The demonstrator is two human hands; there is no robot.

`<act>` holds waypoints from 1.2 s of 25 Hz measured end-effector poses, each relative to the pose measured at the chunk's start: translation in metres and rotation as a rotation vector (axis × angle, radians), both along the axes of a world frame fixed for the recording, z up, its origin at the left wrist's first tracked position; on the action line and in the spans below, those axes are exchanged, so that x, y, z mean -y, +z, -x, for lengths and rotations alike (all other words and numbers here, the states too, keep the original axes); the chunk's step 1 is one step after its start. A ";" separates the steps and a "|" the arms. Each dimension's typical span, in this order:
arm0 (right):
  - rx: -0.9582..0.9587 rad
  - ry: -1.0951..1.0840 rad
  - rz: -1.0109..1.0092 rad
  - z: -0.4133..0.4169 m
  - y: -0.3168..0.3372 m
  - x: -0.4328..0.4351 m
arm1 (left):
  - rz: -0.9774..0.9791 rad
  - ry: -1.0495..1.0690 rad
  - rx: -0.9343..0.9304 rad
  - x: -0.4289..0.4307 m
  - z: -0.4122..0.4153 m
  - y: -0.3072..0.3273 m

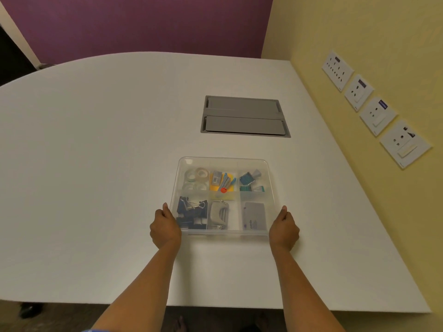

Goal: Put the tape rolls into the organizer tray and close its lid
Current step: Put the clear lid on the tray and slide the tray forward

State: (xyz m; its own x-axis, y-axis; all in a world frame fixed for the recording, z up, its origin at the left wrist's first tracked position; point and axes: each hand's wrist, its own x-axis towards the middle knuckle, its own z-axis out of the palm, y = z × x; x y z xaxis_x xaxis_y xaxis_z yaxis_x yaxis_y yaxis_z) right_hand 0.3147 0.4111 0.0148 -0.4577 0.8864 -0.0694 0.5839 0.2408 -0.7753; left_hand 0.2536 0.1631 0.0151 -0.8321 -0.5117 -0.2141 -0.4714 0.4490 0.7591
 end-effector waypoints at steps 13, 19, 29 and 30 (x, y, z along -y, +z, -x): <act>0.184 0.221 -0.285 0.007 0.016 0.003 | 0.365 -0.303 -0.101 -0.002 0.010 0.016; 0.384 0.712 -0.343 0.051 0.031 0.017 | 0.592 -0.796 -0.003 -0.026 0.049 0.033; 0.784 1.119 -0.254 0.121 0.055 0.017 | 0.573 -1.118 0.322 -0.051 0.107 0.048; 0.798 1.134 -0.264 0.124 0.054 0.016 | 0.589 -1.126 0.334 -0.052 0.108 0.047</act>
